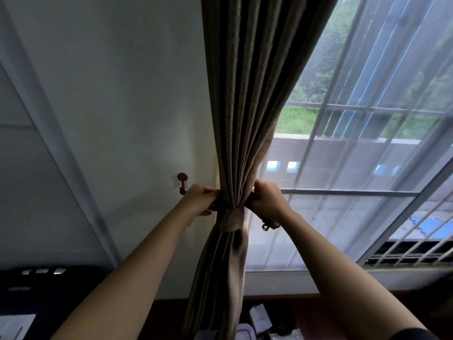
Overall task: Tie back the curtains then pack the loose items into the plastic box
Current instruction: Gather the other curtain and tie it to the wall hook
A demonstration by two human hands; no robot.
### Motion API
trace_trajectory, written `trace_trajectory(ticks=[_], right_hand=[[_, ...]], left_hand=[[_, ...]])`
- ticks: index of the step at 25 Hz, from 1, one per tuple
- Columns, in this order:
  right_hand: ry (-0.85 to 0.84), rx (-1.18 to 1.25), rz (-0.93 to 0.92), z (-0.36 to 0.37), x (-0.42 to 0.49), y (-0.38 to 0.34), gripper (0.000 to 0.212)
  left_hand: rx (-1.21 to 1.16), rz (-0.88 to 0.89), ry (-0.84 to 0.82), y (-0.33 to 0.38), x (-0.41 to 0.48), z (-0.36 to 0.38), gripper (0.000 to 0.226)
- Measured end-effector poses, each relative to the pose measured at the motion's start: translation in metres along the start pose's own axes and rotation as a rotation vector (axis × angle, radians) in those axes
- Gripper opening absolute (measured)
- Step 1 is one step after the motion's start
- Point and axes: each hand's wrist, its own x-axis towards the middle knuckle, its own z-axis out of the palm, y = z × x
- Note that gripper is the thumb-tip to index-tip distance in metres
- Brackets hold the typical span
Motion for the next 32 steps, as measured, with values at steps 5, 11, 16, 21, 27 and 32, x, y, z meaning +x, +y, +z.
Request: trace_trajectory(ticks=[5, 11, 16, 21, 27, 32], right_hand=[[-0.039, -0.300, 0.112, 0.029, -0.005, 0.010, 0.017], [-0.124, -0.240, 0.210, 0.018, -0.008, 0.005, 0.014], [-0.199, 0.072, 0.262, -0.013, -0.026, -0.009, 0.012], [-0.068, -0.064, 0.228, 0.007, -0.047, -0.018, 0.024], [-0.105, 0.124, 0.259, 0.016, -0.062, -0.025, 0.042], [-0.096, 0.636, 0.287, 0.014, -0.081, -0.043, 0.037]], left_hand=[[0.199, 0.099, 0.065, 0.008, 0.003, 0.002, 0.017], [0.086, 0.084, 0.033, 0.001, 0.001, 0.000, 0.019], [-0.100, 0.152, -0.062, -0.029, -0.005, 0.001, 0.032], [0.050, 0.201, 0.051, -0.028, -0.010, 0.005, 0.033], [-0.006, 0.209, 0.126, -0.033, -0.013, 0.017, 0.029], [-0.114, 0.186, 0.101, -0.044, -0.014, 0.020, 0.020]])
